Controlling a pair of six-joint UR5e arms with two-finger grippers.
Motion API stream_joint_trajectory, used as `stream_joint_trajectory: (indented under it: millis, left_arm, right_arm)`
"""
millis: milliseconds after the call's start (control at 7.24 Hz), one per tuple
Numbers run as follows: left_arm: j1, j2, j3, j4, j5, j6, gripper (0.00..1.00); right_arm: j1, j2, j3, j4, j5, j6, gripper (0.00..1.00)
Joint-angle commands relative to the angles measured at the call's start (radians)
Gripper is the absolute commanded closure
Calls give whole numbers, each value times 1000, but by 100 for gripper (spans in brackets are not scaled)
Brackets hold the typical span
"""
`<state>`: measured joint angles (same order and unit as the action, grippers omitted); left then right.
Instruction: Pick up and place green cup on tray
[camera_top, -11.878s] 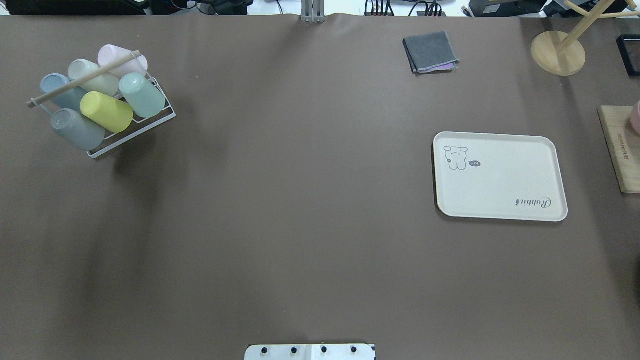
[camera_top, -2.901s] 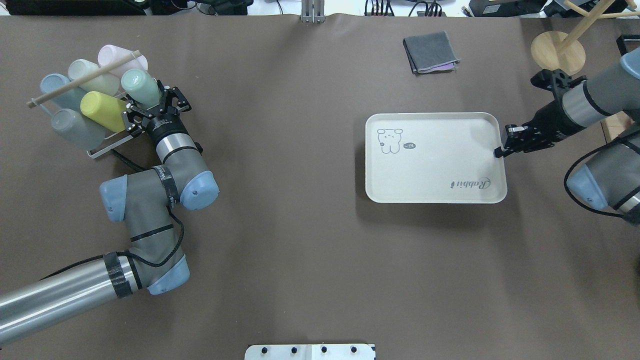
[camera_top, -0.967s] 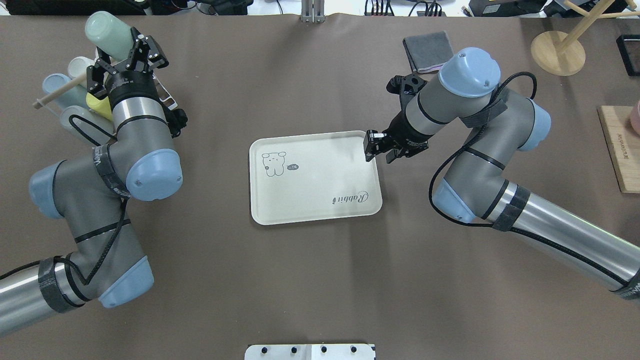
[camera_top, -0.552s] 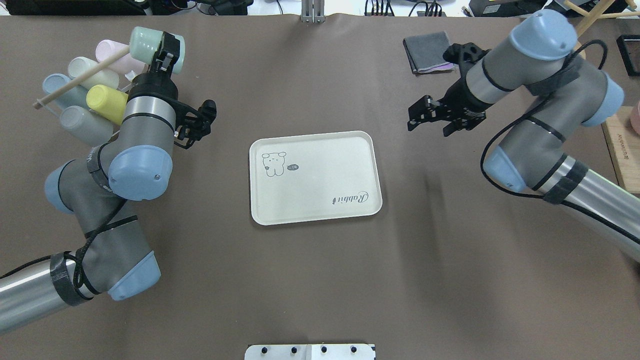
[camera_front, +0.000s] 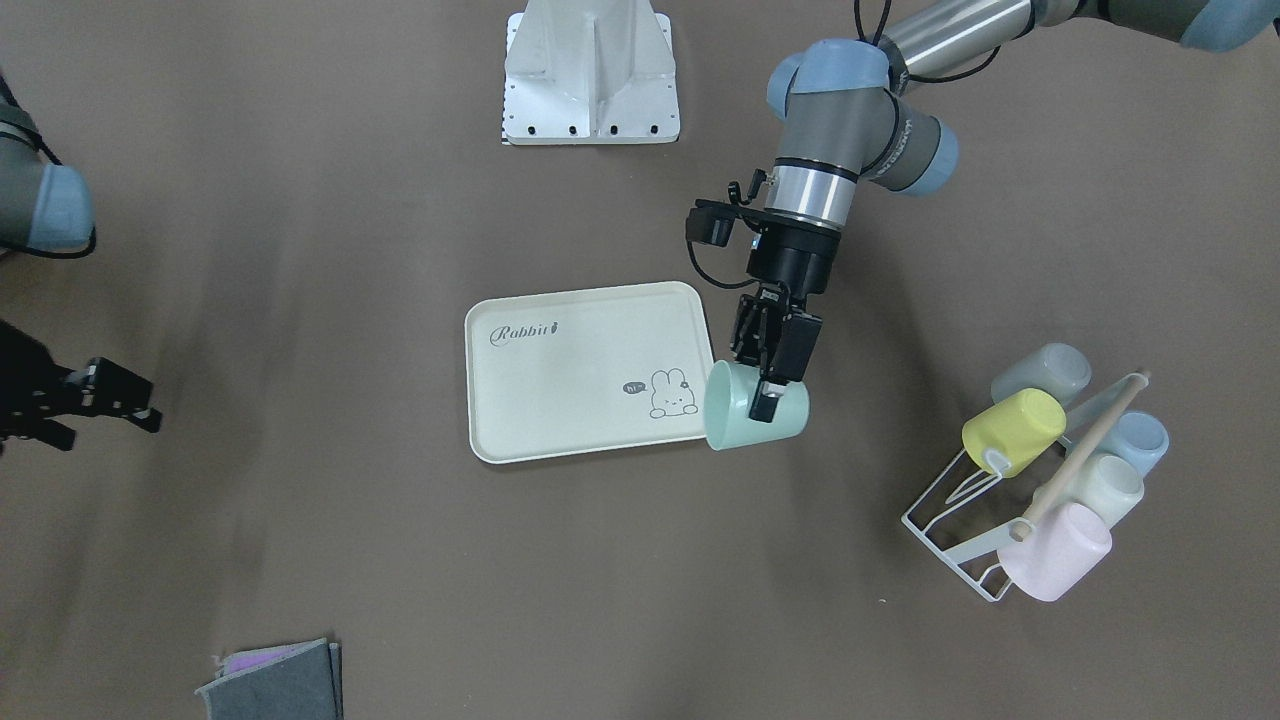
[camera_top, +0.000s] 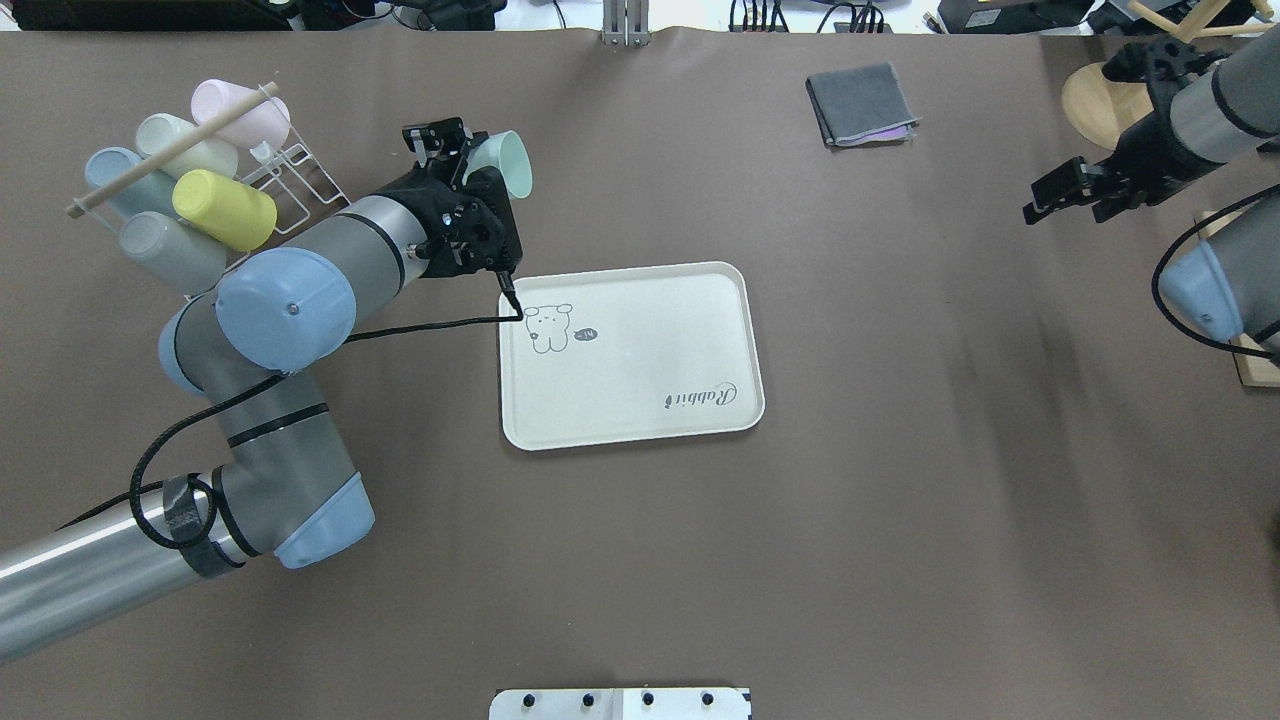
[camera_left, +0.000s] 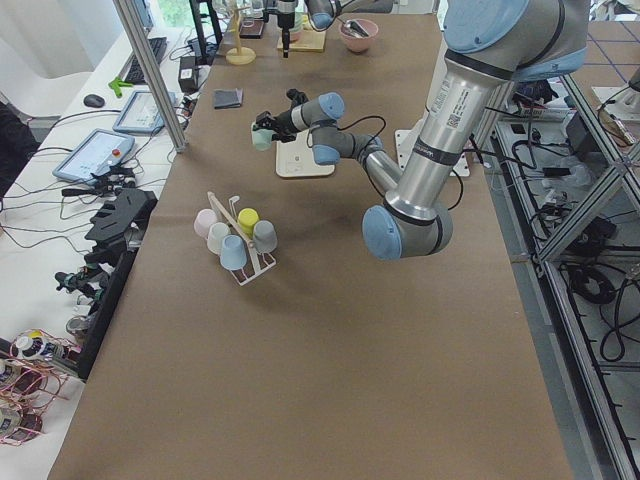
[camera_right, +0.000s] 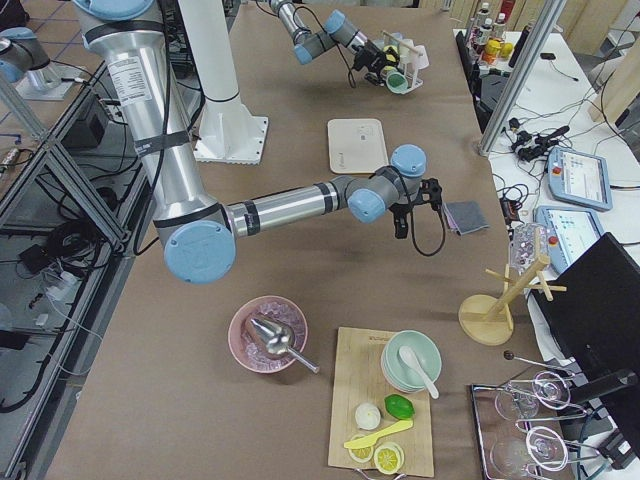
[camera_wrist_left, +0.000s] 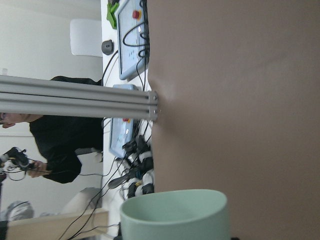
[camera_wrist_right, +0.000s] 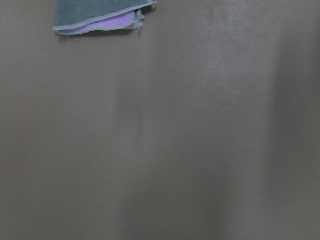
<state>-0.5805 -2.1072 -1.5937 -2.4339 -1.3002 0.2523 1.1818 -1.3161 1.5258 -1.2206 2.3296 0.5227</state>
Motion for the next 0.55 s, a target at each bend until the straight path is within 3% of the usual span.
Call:
stream_joint_trajectory:
  millis: [0,138,414]
  left_arm:
    - [1,-34,133,-269,-189,-369,96]
    - [7,-56,209,-400,-200,-469,96]
    - [40,-97,236,-467,-208,-645,96]
  right_arm:
    - [123,-34,16,-214,0,-291,0]
    - [156,-40,54,-332,0,-376,0]
    - [276,-128,123,-518,-10,-627,0]
